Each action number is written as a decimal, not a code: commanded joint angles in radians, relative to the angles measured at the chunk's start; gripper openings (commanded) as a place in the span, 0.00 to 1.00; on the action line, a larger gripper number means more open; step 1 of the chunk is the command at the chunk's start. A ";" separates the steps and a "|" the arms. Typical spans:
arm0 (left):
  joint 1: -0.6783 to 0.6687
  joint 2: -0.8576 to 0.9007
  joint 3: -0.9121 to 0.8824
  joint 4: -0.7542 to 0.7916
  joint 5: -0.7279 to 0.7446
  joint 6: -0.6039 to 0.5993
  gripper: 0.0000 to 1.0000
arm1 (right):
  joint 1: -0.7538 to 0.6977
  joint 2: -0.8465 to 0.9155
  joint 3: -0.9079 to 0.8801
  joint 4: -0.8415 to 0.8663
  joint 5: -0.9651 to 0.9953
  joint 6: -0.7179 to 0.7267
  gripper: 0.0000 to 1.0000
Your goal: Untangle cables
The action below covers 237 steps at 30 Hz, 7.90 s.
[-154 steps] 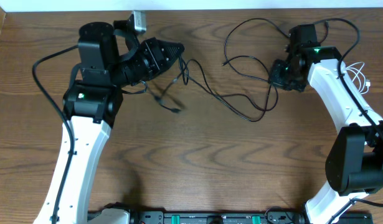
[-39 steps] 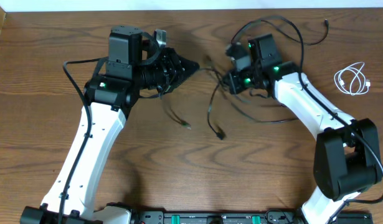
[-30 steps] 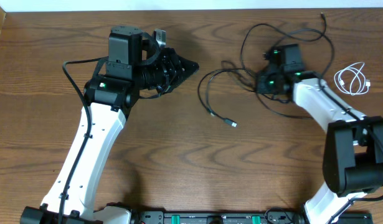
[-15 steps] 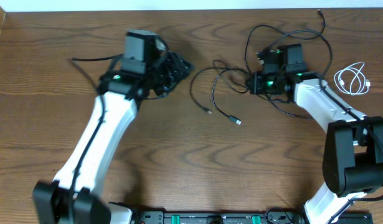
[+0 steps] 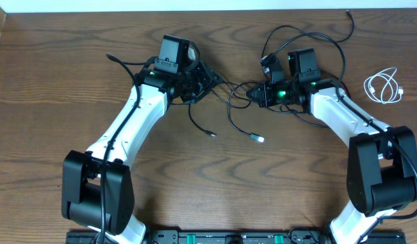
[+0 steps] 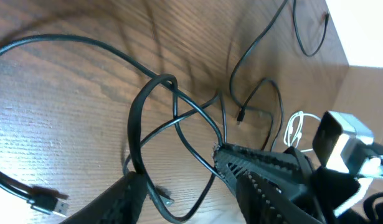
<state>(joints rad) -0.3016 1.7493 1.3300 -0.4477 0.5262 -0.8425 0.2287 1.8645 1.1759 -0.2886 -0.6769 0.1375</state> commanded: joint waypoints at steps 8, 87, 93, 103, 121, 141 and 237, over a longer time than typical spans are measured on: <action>0.002 0.003 0.010 -0.012 0.015 0.031 0.26 | 0.006 0.004 -0.005 0.016 -0.065 -0.023 0.01; 0.002 -0.043 0.022 -0.117 0.134 0.293 0.07 | 0.029 -0.017 -0.005 0.053 -0.124 -0.093 0.23; 0.001 -0.038 0.022 -0.147 0.106 0.293 0.07 | 0.087 -0.017 -0.005 0.057 -0.106 -0.094 0.25; 0.001 -0.038 0.022 -0.151 0.117 0.291 0.07 | 0.160 -0.009 -0.006 0.026 0.131 -0.090 0.20; 0.001 -0.038 0.022 -0.151 0.182 0.288 0.07 | 0.178 0.053 -0.006 0.061 0.214 -0.082 0.10; 0.011 -0.082 0.022 -0.173 0.225 0.281 0.07 | 0.192 0.129 -0.006 0.143 0.633 0.225 0.11; 0.329 -0.053 0.032 -0.451 -0.377 0.453 0.07 | 0.402 0.169 0.301 -0.222 0.357 -0.022 0.54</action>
<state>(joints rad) 0.0174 1.6688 1.3556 -0.8909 0.0772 -0.4362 0.6060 2.0121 1.4723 -0.5320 -0.3424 0.1276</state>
